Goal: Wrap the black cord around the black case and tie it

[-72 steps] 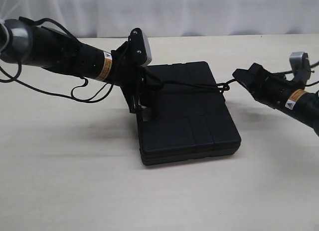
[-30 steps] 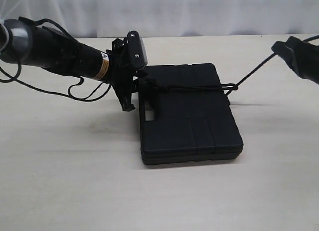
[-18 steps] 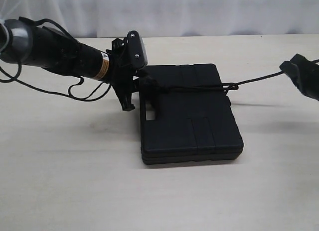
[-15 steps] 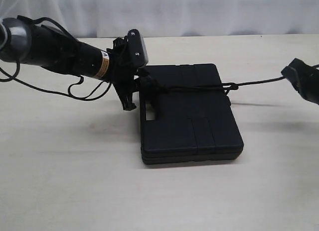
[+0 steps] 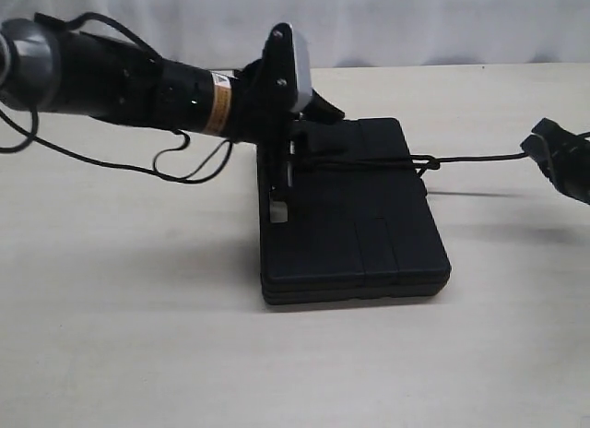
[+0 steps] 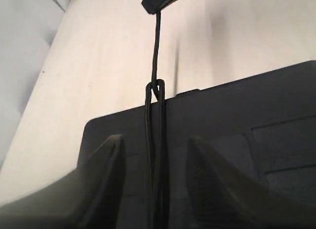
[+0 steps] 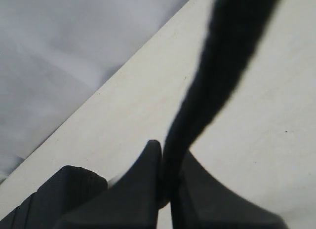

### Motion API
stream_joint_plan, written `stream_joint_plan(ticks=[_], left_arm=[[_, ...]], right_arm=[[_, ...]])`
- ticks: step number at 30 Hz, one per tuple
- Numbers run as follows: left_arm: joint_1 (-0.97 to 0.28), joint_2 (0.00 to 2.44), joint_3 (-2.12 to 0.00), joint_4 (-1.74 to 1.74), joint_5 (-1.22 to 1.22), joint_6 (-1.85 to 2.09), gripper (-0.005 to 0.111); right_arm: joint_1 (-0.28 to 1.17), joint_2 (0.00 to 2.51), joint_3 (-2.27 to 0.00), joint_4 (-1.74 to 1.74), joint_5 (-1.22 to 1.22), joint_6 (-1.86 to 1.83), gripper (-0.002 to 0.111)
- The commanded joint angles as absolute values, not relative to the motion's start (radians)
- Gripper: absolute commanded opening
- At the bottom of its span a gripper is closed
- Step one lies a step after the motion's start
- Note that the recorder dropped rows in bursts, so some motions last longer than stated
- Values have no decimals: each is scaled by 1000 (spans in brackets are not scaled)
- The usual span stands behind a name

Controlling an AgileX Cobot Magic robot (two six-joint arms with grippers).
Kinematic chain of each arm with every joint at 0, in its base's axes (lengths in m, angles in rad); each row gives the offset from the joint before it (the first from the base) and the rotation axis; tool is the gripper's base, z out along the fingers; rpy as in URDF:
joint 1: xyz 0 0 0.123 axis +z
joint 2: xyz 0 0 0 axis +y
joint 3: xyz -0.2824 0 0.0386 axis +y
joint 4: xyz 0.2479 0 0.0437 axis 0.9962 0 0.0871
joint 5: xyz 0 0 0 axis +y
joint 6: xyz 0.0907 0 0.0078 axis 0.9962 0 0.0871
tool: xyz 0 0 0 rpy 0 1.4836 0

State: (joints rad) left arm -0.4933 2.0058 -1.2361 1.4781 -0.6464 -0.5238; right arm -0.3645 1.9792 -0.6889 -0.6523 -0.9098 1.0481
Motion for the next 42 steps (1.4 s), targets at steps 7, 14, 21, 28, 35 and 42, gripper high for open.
stream_joint_plan(ticks=[7,14,21,28,35,42], left_arm=[[-581,2178,-1279,1055,-473,0,39],[-581,2205,-1293,1024,-392,-6,38],[-581,2205,-1293,981,-171,0,0],[-581,2148,-1279,981,-70,-33,0],[-581,2088,-1205,981,-129,-59,0],[-581,2086,-1177,989,-133,-56,0]], right_arm=[[-369,1980,-684,-670,-944,1062,4],[-369,1980,-684,-669,-963,1062,4],[-369,1980,-684,-659,-972,1062,4],[-382,1963,-684,-722,-1103,1135,4],[-402,1950,-684,-682,-1069,1107,4],[-499,1964,-684,-614,-923,1045,4]])
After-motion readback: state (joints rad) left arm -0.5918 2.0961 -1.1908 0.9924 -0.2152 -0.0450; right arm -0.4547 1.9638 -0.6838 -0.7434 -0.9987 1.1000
